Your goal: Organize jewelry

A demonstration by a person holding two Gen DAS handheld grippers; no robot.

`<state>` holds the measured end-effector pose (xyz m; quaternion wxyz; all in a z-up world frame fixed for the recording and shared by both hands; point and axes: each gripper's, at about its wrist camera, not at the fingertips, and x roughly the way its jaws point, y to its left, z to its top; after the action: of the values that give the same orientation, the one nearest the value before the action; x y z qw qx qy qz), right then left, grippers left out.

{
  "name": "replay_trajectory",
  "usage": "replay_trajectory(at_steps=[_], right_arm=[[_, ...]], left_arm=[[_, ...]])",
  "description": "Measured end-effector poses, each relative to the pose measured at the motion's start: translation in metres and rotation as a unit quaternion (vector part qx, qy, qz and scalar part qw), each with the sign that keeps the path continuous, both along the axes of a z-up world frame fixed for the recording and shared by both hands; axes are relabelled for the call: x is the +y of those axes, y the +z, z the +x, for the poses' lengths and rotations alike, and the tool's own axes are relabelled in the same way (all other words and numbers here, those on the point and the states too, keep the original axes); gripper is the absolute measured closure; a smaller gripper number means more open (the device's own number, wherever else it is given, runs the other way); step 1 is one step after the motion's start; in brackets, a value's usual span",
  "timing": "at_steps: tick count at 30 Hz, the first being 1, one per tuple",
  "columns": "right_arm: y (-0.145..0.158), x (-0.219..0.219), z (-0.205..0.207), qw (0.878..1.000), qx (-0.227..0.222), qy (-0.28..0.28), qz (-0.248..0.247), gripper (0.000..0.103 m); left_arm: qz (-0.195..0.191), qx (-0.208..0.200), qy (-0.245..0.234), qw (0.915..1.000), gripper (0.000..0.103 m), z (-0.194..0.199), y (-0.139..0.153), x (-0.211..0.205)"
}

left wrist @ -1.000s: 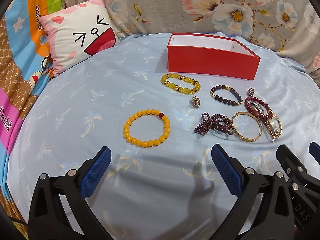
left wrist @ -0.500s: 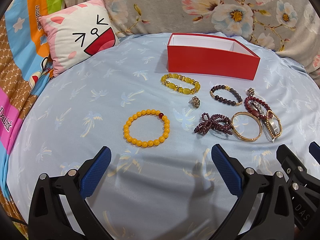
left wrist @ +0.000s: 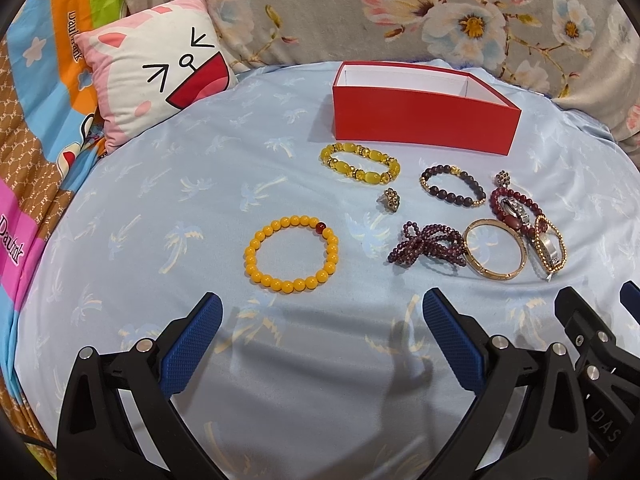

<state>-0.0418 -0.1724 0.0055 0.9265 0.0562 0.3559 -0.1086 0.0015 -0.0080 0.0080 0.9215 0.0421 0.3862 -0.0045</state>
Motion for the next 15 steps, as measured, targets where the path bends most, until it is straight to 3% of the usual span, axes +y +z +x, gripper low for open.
replay_trajectory(at_steps=[7, 15], right_arm=[[0.002, -0.005, 0.0, 1.0, 0.0, 0.006, 0.0, 0.013], [0.002, -0.002, 0.001, 1.0, 0.0, 0.003, 0.002, 0.013]], left_arm=[[-0.013, 0.002, 0.006, 0.9999, 0.007, 0.002, -0.002, 0.006], [-0.104, 0.023, 0.035, 0.9937, 0.007, 0.009, -0.01, 0.04]])
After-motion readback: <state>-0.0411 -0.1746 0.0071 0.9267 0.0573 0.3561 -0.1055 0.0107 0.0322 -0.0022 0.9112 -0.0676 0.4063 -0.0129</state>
